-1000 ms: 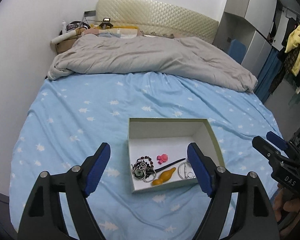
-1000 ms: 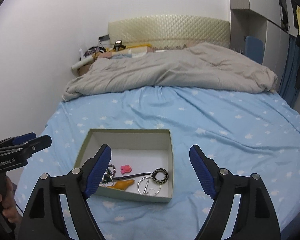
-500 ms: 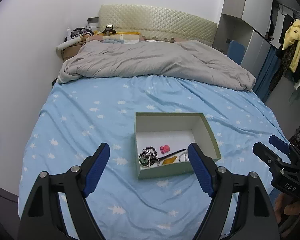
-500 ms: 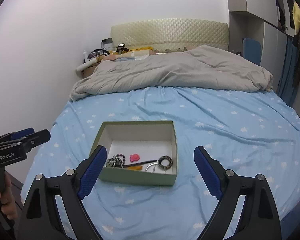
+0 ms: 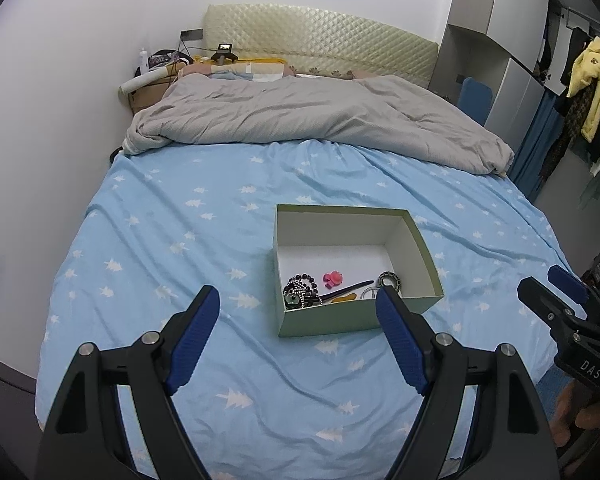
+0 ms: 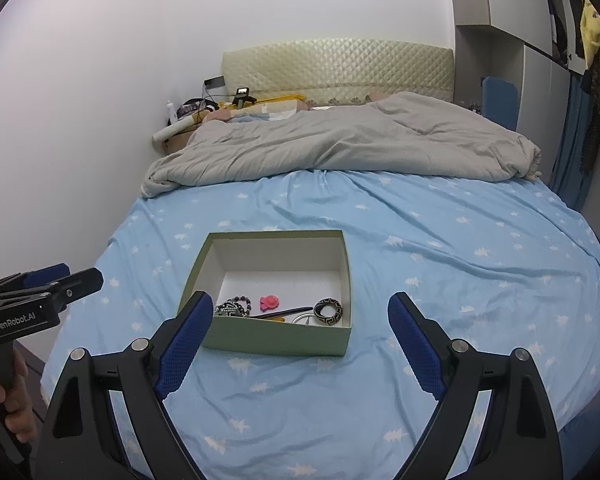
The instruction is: Organize jewelry
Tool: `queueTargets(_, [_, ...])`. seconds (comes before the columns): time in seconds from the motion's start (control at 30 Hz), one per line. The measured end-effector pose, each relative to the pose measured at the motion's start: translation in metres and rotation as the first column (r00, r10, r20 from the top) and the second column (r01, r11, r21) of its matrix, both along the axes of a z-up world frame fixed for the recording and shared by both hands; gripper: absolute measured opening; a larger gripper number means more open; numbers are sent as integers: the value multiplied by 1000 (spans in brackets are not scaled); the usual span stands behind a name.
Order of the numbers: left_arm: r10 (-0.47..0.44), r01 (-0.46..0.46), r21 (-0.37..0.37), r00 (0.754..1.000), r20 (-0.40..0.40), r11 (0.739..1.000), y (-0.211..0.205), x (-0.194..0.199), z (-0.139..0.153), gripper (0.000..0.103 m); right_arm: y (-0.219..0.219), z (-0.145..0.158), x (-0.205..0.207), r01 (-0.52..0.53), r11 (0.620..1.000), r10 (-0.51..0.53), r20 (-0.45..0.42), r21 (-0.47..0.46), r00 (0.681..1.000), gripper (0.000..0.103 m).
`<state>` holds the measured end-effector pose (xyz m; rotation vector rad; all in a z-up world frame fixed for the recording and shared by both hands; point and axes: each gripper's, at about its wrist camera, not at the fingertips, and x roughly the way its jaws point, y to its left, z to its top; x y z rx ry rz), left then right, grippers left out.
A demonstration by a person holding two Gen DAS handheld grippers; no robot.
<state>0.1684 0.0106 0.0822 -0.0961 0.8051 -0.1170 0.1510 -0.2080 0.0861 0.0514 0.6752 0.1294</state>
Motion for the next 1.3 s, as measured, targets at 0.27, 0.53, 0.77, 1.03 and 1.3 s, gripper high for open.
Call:
queueTargets(0.27, [34,-34,13,999,3,999,2,-6,0,101,-7,-3,-9,18,1000,-18,12,11,1000,103])
queueTargets(0.53, [42,-42,22,999,14,999,2,-8,-1,103,-10,-5,-12,51,999,-51,25,3,998,103])
queueTargets(0.77, [59,-60,26,998,6,998,8,-5,-2,103,-9,-6,-14,52,999,-52,32,-10,998,103])
queueTargets(1.03, [57,-57,50,998,1,997,10,-2,-5,103,-15,-6,-16,71,997,-70,42,-20,997,103])
queueTargets(1.3, [44,-44,45,999,1,998,5,-4,-5,103,-14,-7,-16,77,997,-75,47,-33,996,103])
